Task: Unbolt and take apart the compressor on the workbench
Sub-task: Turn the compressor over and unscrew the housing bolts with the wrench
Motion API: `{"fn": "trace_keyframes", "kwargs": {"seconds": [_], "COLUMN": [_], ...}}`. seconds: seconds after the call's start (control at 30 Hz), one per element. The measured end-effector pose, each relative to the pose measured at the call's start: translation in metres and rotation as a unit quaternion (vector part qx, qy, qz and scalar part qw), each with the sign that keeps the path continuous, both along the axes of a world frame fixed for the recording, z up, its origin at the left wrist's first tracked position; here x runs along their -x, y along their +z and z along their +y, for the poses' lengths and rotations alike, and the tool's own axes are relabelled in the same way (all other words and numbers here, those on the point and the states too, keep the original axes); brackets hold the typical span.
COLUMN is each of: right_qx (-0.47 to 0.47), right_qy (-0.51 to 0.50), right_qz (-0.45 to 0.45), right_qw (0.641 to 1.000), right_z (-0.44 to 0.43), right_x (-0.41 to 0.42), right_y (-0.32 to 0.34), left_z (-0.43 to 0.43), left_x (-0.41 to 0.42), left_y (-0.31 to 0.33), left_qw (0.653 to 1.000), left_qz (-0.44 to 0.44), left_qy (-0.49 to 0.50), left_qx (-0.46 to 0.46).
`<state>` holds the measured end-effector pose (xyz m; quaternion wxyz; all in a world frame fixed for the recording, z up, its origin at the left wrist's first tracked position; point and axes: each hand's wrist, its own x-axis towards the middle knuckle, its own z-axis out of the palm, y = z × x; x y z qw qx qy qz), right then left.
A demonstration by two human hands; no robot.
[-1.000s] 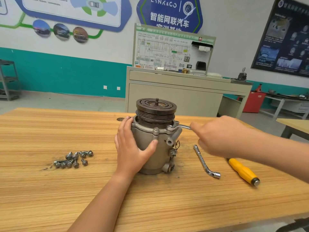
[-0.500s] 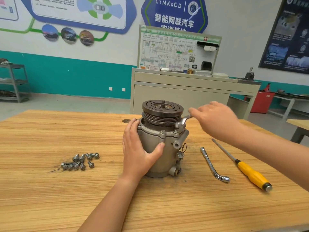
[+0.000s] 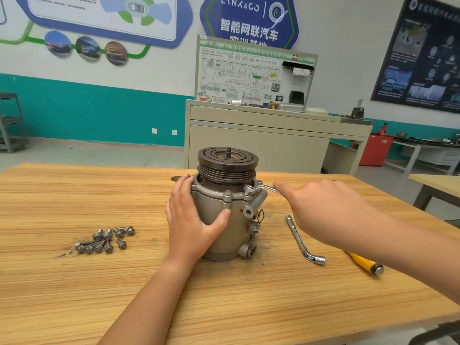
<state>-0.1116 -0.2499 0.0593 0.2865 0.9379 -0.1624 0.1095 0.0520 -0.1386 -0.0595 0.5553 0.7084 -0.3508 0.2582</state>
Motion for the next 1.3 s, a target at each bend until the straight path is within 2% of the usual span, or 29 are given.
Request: {"fn": "trace_keyframes", "kwargs": {"seconds": [0.23, 0.43, 0.67, 0.87, 1.0, 1.07, 1.17, 1.23, 1.3], "right_qx": [0.079, 0.068, 0.076, 0.073, 0.016, -0.072, -0.214, -0.219, -0.169], "right_qy": [-0.007, 0.027, 0.028, 0.076, 0.071, 0.066, 0.082, 0.057, 0.011], "right_qz": [0.094, 0.076, 0.110, 0.012, -0.029, -0.083, -0.145, -0.118, -0.062], "right_qw": [0.992, 0.994, 0.991, 0.994, 0.997, 0.992, 0.963, 0.967, 0.984], "right_z": [0.023, 0.005, -0.037, -0.059, -0.054, -0.046, -0.027, -0.017, -0.012], "right_x": [0.002, -0.002, -0.029, -0.069, -0.070, -0.054, -0.020, -0.001, 0.009], "right_y": [0.005, 0.014, 0.004, -0.016, -0.027, -0.031, -0.030, -0.021, -0.012], "left_z": [0.001, 0.001, 0.000, 0.001, 0.002, 0.002, 0.002, 0.002, 0.002], "left_x": [0.001, 0.001, 0.001, 0.002, 0.002, 0.002, 0.001, 0.002, 0.002], "left_y": [0.000, 0.000, 0.002, 0.001, 0.003, 0.003, 0.003, 0.003, 0.003], "left_qw": [1.000, 1.000, 1.000, 1.000, 0.999, 0.997, 0.995, 0.994, 0.994], "left_qz": [-0.002, 0.001, -0.004, -0.003, -0.014, -0.017, -0.022, -0.022, -0.019], "left_qy": [0.008, 0.016, 0.018, 0.017, 0.035, 0.046, 0.056, 0.062, 0.066], "left_qx": [-0.005, -0.010, -0.007, -0.016, -0.033, -0.052, -0.074, -0.083, -0.089]}}
